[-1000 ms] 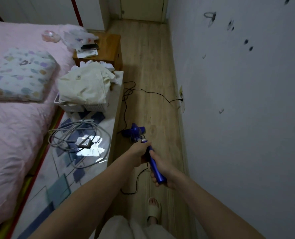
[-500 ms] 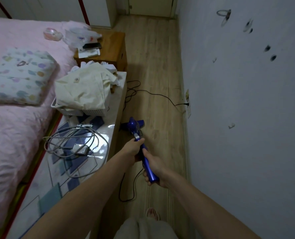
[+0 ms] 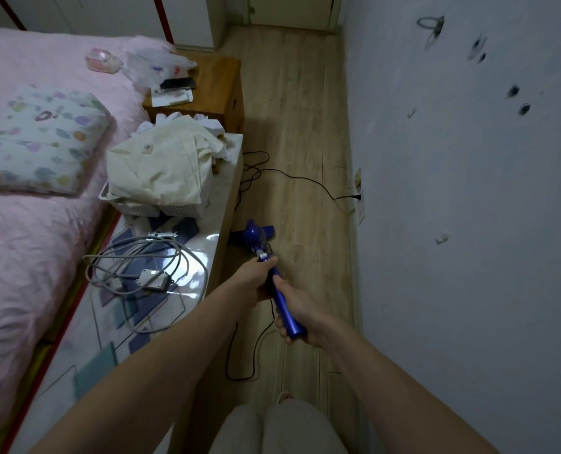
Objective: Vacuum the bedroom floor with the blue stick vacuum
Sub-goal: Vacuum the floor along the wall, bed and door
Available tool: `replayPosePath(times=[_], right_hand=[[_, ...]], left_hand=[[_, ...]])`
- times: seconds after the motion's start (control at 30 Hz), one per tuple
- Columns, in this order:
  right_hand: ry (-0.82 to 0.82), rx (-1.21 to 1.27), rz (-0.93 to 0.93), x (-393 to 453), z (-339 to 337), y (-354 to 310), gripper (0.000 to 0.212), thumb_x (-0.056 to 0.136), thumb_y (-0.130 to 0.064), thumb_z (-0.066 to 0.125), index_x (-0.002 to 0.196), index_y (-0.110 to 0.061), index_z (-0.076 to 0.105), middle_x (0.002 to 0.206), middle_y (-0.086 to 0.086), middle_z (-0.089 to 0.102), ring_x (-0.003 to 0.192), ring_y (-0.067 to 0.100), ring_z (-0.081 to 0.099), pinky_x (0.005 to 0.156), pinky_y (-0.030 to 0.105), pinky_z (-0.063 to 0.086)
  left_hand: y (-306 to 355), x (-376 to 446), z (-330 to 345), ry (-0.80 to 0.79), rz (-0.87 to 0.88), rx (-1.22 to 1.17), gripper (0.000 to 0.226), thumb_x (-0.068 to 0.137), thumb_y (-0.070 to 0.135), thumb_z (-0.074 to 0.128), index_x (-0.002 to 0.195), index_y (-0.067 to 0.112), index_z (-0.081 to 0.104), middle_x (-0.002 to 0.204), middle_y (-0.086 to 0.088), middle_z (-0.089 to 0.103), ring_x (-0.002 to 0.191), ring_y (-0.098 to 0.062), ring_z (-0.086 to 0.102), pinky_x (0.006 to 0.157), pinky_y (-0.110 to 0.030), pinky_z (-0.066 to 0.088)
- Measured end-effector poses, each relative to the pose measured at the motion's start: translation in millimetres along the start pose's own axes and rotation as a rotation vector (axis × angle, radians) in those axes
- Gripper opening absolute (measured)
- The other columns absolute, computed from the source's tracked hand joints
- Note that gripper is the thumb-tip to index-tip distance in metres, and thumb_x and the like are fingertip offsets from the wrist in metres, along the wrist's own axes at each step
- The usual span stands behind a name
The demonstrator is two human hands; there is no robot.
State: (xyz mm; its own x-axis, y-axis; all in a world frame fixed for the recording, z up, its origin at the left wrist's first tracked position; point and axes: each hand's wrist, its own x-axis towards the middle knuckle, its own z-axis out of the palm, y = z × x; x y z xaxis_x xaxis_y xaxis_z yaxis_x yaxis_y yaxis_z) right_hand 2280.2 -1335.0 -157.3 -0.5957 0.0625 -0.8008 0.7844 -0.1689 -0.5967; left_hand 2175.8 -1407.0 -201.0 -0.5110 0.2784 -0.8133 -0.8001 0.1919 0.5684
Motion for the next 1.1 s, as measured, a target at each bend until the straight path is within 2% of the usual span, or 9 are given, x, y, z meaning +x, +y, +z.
replayPosePath(times=[0.13, 0.27, 0.4, 0.57, 0.67, 0.8, 0.87, 0.97, 1.1], right_hand=[[-0.029, -0.021, 0.055, -12.5, -14.9, 11.9, 0.065, 0.097, -0.059, 0.038, 0.138, -0.009, 0.034, 0.059, 0.005, 0.054, 0.042, 0.012, 0.052, 0.038, 0.022, 0.043], [-0.012, -0.011, 0.069, -20.6, -19.8, 23.7, 0.064, 0.096, -0.06, 0.039, 0.135, -0.009, 0.036, 0.058, 0.004, 0.056, 0.044, 0.013, 0.053, 0.04, 0.023, 0.044], [0.029, -0.015, 0.015, -15.6, 5.5, 21.0, 0.058, 0.098, -0.056, 0.036, 0.132, -0.008, 0.038, 0.07, 0.005, 0.054, 0.044, 0.009, 0.053, 0.041, 0.02, 0.044], [0.012, 0.021, -0.011, -11.7, 27.3, 14.4, 0.055, 0.1, -0.053, 0.037, 0.134, -0.01, 0.037, 0.068, 0.005, 0.054, 0.045, 0.009, 0.053, 0.042, 0.02, 0.044], [0.002, 0.019, 0.019, -22.6, 24.7, 21.5, 0.055, 0.1, -0.054, 0.036, 0.134, -0.011, 0.036, 0.066, 0.005, 0.053, 0.043, 0.009, 0.052, 0.04, 0.02, 0.043], [0.012, 0.018, 0.049, -47.4, 21.3, 37.1, 0.057, 0.098, -0.058, 0.037, 0.126, -0.009, 0.039, 0.063, 0.005, 0.054, 0.04, 0.01, 0.052, 0.039, 0.021, 0.043], [0.012, 0.013, 0.071, -65.1, 25.8, 44.9, 0.058, 0.097, -0.059, 0.037, 0.124, -0.008, 0.04, 0.059, 0.004, 0.055, 0.041, 0.011, 0.052, 0.039, 0.021, 0.043], [0.045, -0.016, 0.075, -92.3, 41.7, 55.5, 0.066, 0.097, -0.061, 0.035, 0.132, -0.005, 0.041, 0.067, 0.007, 0.056, 0.044, 0.011, 0.054, 0.04, 0.022, 0.044], [0.089, -0.006, 0.101, -124.1, 64.6, 71.3, 0.066, 0.097, -0.061, 0.034, 0.132, -0.005, 0.042, 0.066, 0.007, 0.055, 0.043, 0.011, 0.054, 0.039, 0.021, 0.044]], left_hand=[[-13.2, -7.1, 8.1, -0.015, -0.043, 0.001, 0.028, 0.096, 0.02, 0.054, 0.123, 0.013, 0.051, 0.101, -0.014, 0.061, 0.09, -0.027, 0.062, 0.072, -0.04, 0.052], [-22.6, -16.4, 14.0, -0.036, -0.077, -0.002, 0.018, 0.097, 0.018, 0.053, 0.114, 0.014, 0.052, 0.109, -0.014, 0.06, 0.099, -0.027, 0.062, 0.074, -0.038, 0.052], [-20.1, -16.5, -2.9, -0.016, -0.02, 0.038, 0.026, 0.095, 0.02, 0.056, 0.12, 0.012, 0.054, 0.101, -0.014, 0.061, 0.092, -0.027, 0.062, 0.073, -0.039, 0.052], [-13.9, -18.3, -21.6, 0.0, 0.015, 0.056, 0.025, 0.097, 0.022, 0.054, 0.118, 0.009, 0.056, 0.089, -0.012, 0.062, 0.079, -0.024, 0.061, 0.069, -0.037, 0.05], [-20.6, -28.3, -15.1, -0.001, 0.007, 0.053, 0.028, 0.097, 0.022, 0.053, 0.123, 0.009, 0.053, 0.092, -0.014, 0.061, 0.084, -0.027, 0.061, 0.073, -0.04, 0.051], [-37.3, -46.1, -10.0, -0.033, -0.058, 0.05, 0.037, 0.096, 0.022, 0.055, 0.131, 0.011, 0.049, 0.112, -0.019, 0.06, 0.098, -0.032, 0.062, 0.072, -0.042, 0.052], [-45.5, -60.2, -13.7, -0.057, -0.084, 0.044, 0.034, 0.095, 0.022, 0.056, 0.125, 0.008, 0.052, 0.11, -0.017, 0.061, 0.094, -0.029, 0.063, 0.068, -0.039, 0.051], [-59.7, -84.8, -27.8, -0.099, -0.14, 0.059, 0.033, 0.093, 0.024, 0.06, 0.118, 0.004, 0.054, 0.108, -0.014, 0.064, 0.095, -0.026, 0.064, 0.067, -0.036, 0.051], [-79.7, -113.5, -43.7, -0.178, -0.198, 0.053, 0.043, 0.088, 0.025, 0.065, 0.122, 0.002, 0.053, 0.106, -0.012, 0.065, 0.092, -0.024, 0.065, 0.07, -0.036, 0.052]])
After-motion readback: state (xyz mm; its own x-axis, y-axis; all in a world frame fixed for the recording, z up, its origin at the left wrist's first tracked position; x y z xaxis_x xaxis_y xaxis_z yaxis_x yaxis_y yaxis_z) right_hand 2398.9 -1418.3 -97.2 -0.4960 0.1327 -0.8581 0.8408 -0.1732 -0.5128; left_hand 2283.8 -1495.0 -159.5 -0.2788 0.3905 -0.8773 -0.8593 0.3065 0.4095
